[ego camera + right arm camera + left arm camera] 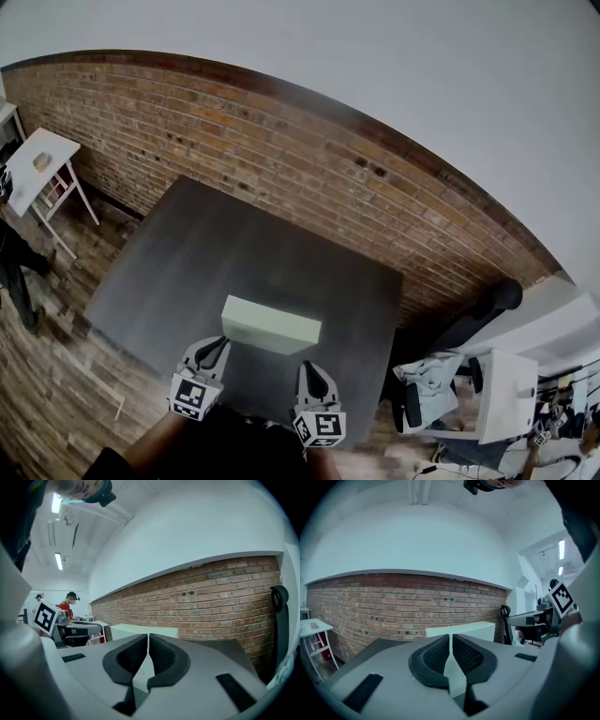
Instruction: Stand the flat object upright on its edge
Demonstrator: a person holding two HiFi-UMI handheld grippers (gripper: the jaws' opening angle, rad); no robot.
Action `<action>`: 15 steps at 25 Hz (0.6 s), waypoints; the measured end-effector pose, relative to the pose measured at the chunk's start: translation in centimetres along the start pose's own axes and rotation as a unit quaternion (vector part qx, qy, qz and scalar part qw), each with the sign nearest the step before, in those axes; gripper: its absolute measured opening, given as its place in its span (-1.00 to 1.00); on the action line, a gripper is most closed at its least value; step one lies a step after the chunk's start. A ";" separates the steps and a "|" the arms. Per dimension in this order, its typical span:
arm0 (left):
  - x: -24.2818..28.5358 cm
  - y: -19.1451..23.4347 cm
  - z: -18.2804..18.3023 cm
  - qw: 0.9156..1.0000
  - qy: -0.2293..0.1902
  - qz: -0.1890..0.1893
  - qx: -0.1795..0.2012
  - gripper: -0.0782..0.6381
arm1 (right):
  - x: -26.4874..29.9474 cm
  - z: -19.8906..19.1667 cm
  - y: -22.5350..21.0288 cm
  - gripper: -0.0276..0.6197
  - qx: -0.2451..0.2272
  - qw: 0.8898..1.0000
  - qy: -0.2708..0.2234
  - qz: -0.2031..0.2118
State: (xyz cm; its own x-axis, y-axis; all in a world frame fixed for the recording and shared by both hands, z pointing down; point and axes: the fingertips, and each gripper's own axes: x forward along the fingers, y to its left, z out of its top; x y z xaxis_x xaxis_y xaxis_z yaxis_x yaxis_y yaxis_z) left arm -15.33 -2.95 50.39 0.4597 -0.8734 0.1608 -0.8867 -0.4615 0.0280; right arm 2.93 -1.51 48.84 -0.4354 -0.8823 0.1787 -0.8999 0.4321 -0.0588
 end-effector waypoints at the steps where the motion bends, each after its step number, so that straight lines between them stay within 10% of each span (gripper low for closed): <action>1: -0.1 -0.5 -0.3 1.000 -0.001 0.000 -0.006 -0.65 | -0.1 -0.4 0.2 -0.82 0.001 1.000 0.003 -0.003; 15: -1.0 -4.3 -2.9 0.999 0.009 -0.037 -0.014 -0.65 | -1.6 -3.1 2.8 -0.84 -0.005 1.000 0.016 -0.002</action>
State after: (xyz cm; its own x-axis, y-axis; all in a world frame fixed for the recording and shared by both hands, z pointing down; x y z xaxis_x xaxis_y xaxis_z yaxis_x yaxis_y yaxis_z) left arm -12.13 0.32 52.99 0.5239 -0.8336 0.1749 -0.8511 -0.5205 0.0686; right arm 1.22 1.70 51.46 -0.4305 -0.8777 0.2104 -0.9013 0.4306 -0.0479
